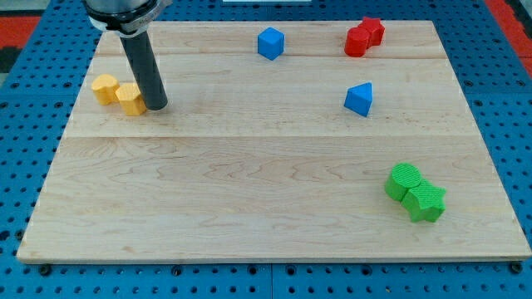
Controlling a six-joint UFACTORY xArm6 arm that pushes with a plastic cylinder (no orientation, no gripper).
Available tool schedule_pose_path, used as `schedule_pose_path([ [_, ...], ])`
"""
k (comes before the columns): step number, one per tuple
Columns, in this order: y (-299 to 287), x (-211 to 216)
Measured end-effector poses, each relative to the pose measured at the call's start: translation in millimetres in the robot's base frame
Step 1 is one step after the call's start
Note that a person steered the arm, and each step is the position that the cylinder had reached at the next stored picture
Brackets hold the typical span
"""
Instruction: Move your arm to the top right of the yellow hexagon
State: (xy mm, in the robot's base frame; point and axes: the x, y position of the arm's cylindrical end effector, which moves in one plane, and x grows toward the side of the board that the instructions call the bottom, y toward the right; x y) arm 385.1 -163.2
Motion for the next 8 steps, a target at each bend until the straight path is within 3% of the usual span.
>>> schedule_pose_path([
  [3,51,0],
  [8,27,-11],
])
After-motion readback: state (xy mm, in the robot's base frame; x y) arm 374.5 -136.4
